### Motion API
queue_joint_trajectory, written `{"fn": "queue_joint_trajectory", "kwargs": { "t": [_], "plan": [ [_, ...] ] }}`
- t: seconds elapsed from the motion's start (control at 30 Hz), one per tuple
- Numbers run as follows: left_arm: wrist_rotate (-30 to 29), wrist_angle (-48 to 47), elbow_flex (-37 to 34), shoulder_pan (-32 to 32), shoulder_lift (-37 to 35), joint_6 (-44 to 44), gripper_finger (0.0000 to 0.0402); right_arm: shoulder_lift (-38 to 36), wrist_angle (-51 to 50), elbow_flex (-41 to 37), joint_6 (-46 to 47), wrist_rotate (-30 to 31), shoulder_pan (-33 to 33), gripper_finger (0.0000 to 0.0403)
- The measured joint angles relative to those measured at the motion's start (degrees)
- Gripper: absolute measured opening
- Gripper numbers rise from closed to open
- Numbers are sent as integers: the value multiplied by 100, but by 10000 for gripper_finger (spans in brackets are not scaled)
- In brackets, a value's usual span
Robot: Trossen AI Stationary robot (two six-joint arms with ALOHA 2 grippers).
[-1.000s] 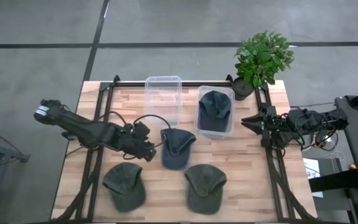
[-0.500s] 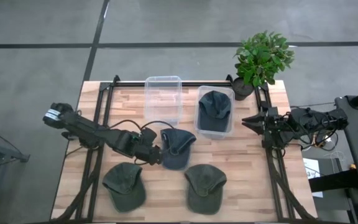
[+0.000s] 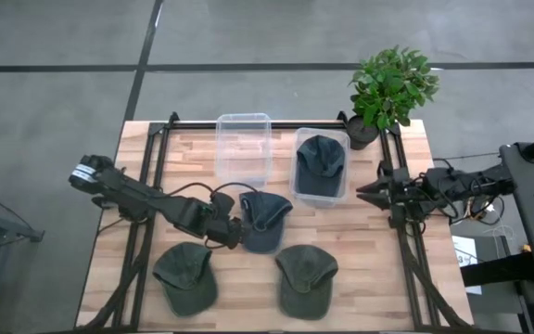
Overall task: Pick & Place hat
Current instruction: Put the blue cap into the right transparent bin
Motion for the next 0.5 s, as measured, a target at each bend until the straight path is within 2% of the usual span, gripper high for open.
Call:
{"fn": "queue_joint_trajectory", "kwargs": {
  "t": [0.27,0.5],
  "plan": [
    [-16,836,-2,47,159,7,202,-1,625,-468,77,12,-1,70],
    [28,838,-2,136,484,-366,202,-21,825,-631,221,-154,0,80]
  ]
}}
